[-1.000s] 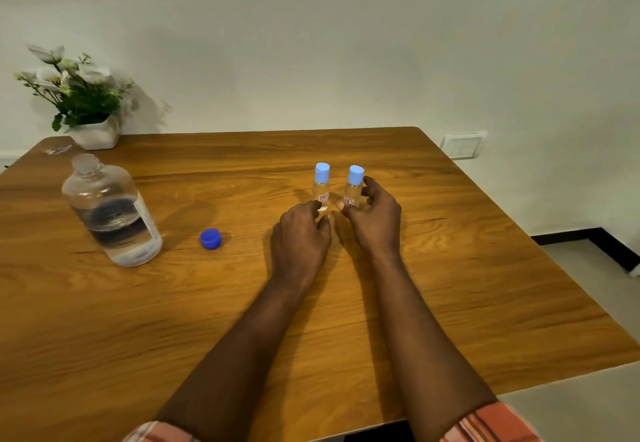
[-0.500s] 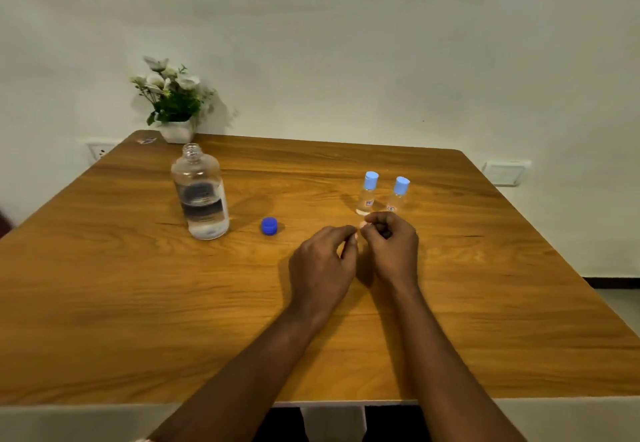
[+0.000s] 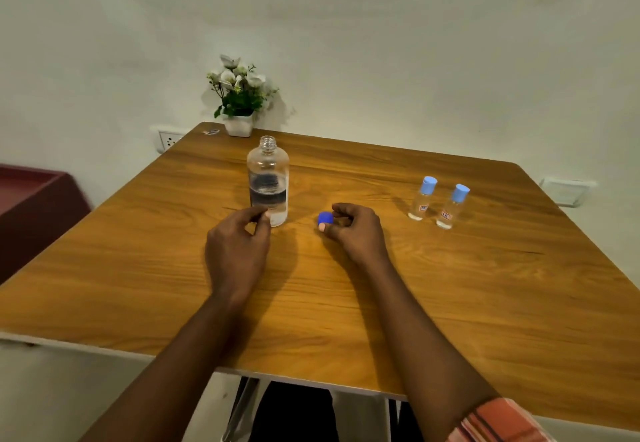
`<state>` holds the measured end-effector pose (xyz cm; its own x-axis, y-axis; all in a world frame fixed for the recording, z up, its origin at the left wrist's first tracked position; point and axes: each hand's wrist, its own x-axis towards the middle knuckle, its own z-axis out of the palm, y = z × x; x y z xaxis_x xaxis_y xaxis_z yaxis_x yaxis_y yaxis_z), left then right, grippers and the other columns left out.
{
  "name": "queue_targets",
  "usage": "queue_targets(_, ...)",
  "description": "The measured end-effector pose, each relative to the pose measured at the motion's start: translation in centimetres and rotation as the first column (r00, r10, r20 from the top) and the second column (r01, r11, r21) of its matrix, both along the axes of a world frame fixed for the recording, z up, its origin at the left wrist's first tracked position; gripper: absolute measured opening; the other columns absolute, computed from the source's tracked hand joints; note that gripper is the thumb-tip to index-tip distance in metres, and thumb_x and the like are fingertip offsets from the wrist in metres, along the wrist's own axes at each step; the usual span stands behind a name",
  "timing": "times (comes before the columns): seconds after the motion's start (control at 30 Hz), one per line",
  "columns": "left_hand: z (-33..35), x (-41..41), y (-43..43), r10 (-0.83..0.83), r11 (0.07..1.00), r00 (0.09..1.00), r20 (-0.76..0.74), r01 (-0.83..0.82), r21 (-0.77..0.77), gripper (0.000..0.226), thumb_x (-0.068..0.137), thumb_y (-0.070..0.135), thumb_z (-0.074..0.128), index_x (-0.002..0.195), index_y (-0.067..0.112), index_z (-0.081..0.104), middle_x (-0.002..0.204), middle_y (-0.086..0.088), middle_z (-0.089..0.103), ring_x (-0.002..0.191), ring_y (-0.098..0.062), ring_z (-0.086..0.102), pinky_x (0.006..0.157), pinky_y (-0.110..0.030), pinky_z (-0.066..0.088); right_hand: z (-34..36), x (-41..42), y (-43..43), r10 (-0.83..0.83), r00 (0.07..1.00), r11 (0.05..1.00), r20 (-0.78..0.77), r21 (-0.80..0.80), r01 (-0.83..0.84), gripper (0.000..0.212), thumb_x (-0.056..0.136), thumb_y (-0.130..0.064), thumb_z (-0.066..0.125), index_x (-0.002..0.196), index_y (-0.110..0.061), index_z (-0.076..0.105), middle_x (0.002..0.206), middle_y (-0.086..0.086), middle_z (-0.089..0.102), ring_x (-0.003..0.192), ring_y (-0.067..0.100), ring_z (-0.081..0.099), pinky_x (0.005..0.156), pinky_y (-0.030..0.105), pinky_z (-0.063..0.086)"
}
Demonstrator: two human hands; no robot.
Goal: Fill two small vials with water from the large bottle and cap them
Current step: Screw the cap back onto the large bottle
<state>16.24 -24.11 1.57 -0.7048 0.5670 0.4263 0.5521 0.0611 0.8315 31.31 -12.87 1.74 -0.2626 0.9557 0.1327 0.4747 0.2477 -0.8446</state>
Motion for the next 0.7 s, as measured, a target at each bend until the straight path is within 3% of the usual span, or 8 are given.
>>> queue_targets(0.23, 0.0, -1.0, 0.8, 0.039, 0.999, 0.998, 0.048, -0.039, 0.010, 0.021, 0.088, 0.027, 0.064, 0.107, 0.022, 0.071, 0.102, 0.002, 0.072, 0.084, -0.016, 0.064, 0.079, -0.040, 0.054, 0.5, -1.3, -0.1, -0.037, 0.988, 0.998, 0.152, 0.052, 0.029, 0.045, 0.076, -0.035, 0.082, 0.117, -0.020, 0.070, 0.116, -0.001, 0.072, 0.108, 0.017, 0.065, 0.102, 0.046, 0.047)
queue_targets(0.37, 0.2, -1.5, 1.0, 0.060, 0.997, 0.998, 0.019, -0.061, 0.045, 0.025, 0.089, 0.032, 0.064, 0.111, 0.022, 0.068, 0.103, 0.005, 0.069, 0.084, -0.015, 0.062, 0.075, -0.038, 0.054, 1.9, -1.5, 0.3, 0.023, 1.000, 0.999, 0.010, 0.027, -0.023, 0.042, 0.079, -0.024, 0.080, 0.119, -0.013, 0.069, 0.116, 0.005, 0.071, 0.108, 0.021, 0.065, 0.096, 0.042, 0.053)
queue_targets(0.43, 0.3, -1.9, 1.2, 0.055, 0.998, 0.998, -0.006, -0.055, 0.038, 0.028, 0.088, 0.035, 0.065, 0.114, 0.026, 0.063, 0.102, 0.011, 0.062, 0.085, -0.014, 0.060, 0.072, -0.037, 0.053, 3.7, -1.9, 0.8, 0.076, 0.997, 0.994, -0.027, 0.079, -0.074, 0.042, 0.083, -0.019, 0.077, 0.123, -0.012, 0.068, 0.119, 0.007, 0.070, 0.106, 0.018, 0.065, 0.088, 0.031, 0.054)
queue_targets(0.53, 0.0, -2.7, 1.8, 0.042, 0.999, 0.999, -0.013, -0.042, -0.001, 0.044, 0.083, 0.043, 0.068, 0.122, 0.029, 0.053, 0.114, 0.009, 0.055, 0.092, -0.009, 0.056, 0.067, -0.031, 0.049, 7.2, -3.1, 1.6, 0.174, 0.985, 0.967, 0.007, 0.187, -0.172, 0.043, 0.085, -0.016, 0.075, 0.126, -0.017, 0.066, 0.119, 0.002, 0.068, 0.093, 0.009, 0.063, 0.076, 0.014, 0.045)
queue_targets(0.6, -0.1, -3.1, 2.4, 0.018, 0.999, 0.999, -0.045, -0.020, -0.038, 0.058, 0.079, 0.048, 0.070, 0.127, 0.028, 0.046, 0.125, 0.004, 0.051, 0.097, -0.004, 0.048, 0.063, -0.025, 0.043, 9.6, -3.8, 1.9, 0.236, 0.970, 0.942, 0.050, 0.232, -0.241, 0.046, 0.082, -0.013, 0.077, 0.126, -0.020, 0.065, 0.111, -0.001, 0.067, 0.081, 0.005, 0.064, 0.072, 0.013, 0.048)
queue_targets(0.7, 0.1, -3.3, 3.0, -0.010, 0.997, 0.994, -0.113, 0.000, -0.083, 0.074, 0.073, 0.059, 0.070, 0.132, 0.025, 0.040, 0.130, 0.001, 0.048, 0.101, -0.007, 0.048, 0.065, -0.024, 0.039, 12.5, -5.2, 2.2, 0.298, 0.939, 0.890, 0.174, 0.305, -0.339, 0.040, 0.076, -0.005, 0.079, 0.108, -0.021, 0.062, 0.100, -0.003, 0.064, 0.076, 0.006, 0.064, 0.067, 0.015, 0.052)
